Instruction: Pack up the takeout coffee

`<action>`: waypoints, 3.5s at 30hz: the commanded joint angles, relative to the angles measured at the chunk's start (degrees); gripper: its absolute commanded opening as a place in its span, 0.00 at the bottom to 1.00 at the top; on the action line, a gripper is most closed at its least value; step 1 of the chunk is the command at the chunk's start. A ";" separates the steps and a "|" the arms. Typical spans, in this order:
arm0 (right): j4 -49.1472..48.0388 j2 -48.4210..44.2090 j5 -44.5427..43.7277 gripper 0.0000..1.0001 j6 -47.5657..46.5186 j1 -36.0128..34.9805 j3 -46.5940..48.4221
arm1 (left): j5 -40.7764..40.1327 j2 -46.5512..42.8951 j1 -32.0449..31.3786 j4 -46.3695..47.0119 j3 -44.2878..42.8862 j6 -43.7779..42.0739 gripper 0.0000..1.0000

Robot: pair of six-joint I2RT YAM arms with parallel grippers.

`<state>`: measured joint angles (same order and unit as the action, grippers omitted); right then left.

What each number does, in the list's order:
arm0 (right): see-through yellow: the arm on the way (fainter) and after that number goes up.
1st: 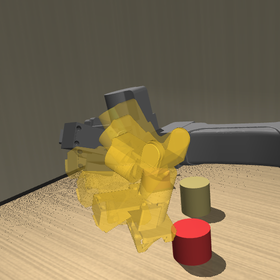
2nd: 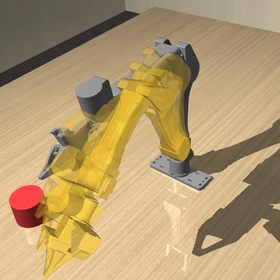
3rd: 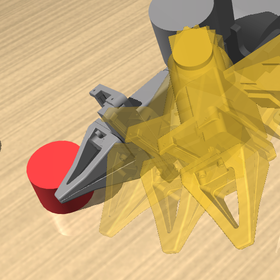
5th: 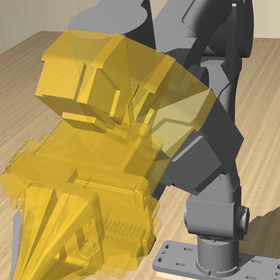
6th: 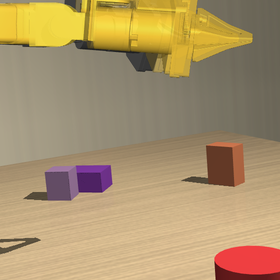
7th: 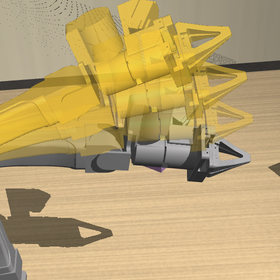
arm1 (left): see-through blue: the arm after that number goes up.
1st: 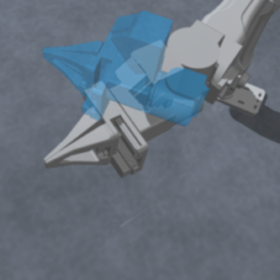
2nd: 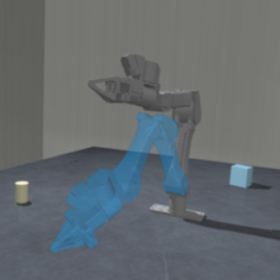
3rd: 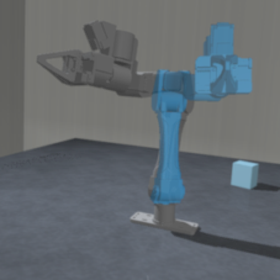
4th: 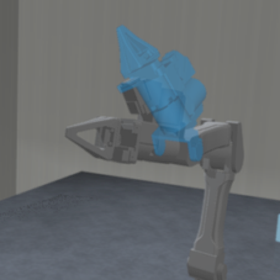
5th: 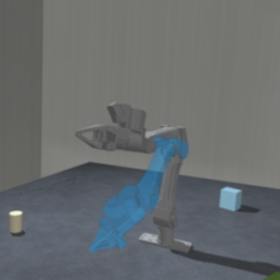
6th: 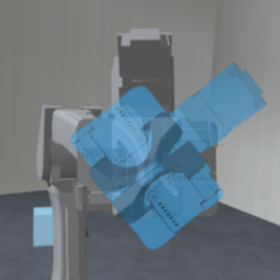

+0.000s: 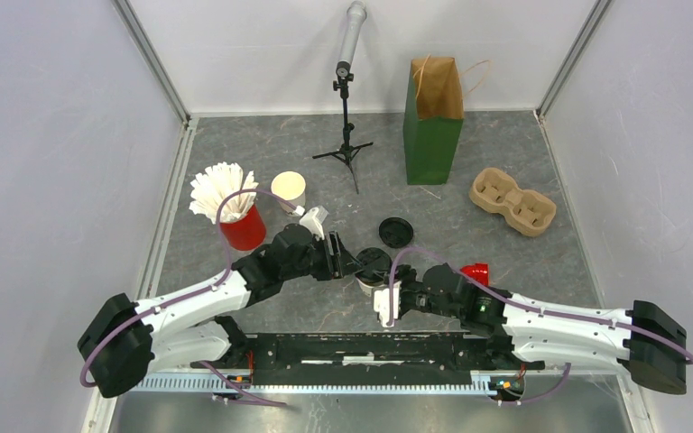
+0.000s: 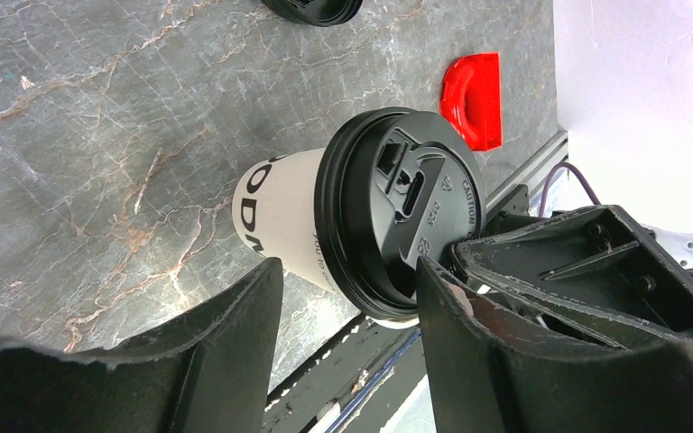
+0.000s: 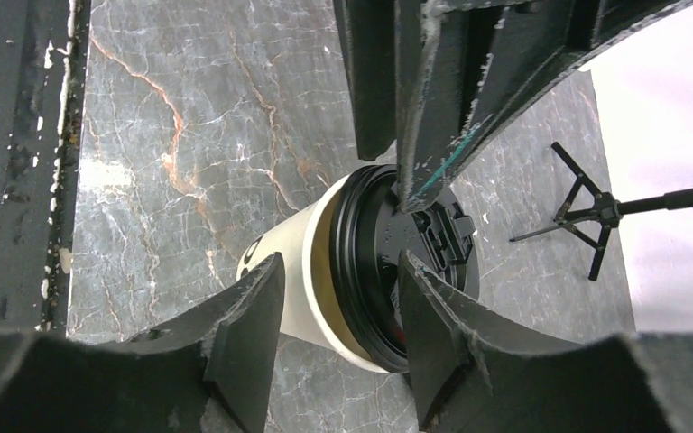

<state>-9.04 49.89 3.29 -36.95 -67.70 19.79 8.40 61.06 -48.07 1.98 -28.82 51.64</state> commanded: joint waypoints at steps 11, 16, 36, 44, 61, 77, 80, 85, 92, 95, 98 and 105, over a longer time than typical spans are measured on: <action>-1.07 0.73 -4.70 0.41 1.34 -1.38 0.45 | 1.73 -0.82 0.26 2.15 0.38 1.80 0.63; -1.33 -0.11 -4.87 0.38 1.95 -1.73 0.24 | 1.66 -1.27 0.26 2.06 0.46 1.80 0.63; 1.42 -4.21 -3.46 0.58 5.52 -1.78 0.86 | 4.56 -1.41 0.09 5.33 2.00 3.00 0.63; 1.02 -6.98 -10.57 0.59 18.27 -1.82 4.46 | 7.28 1.69 0.09 7.07 1.52 2.46 0.64; 12.28 -7.54 -39.34 0.51 61.20 -1.35 11.96 | 3.26 -4.91 0.09 3.03 1.15 -0.01 0.75; 12.20 -1.51 -26.83 0.42 64.32 5.85 10.75 | -1.75 0.58 0.09 -3.23 -5.02 -5.47 0.67; 9.84 -2.02 -24.23 0.42 63.92 6.97 8.79 | -0.98 1.59 0.09 -2.26 -4.70 -5.93 0.67; 7.43 -1.91 -21.37 0.39 63.90 8.22 5.87 | -0.15 2.42 0.09 -0.51 -4.25 -6.53 0.65; 4.65 -3.76 -20.71 0.36 65.59 10.03 -0.12 | 0.24 4.47 0.09 -0.66 -3.69 -6.97 0.61; 2.97 -4.54 -20.08 0.35 66.44 10.31 -3.05 | 0.55 5.20 0.09 -0.74 -3.31 -7.08 0.56; 1.91 -4.22 -19.20 0.35 67.11 10.31 -5.00 | -0.33 4.43 0.04 -0.75 -1.78 -6.99 0.55; 3.07 -4.98 -17.92 0.35 66.93 10.31 -4.08 | -0.38 5.18 0.06 -0.97 0.18 -6.58 0.54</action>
<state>-12.58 44.69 -16.08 30.41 -57.58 15.88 9.15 65.21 -48.07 3.33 -30.87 47.44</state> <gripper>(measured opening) 0.349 0.552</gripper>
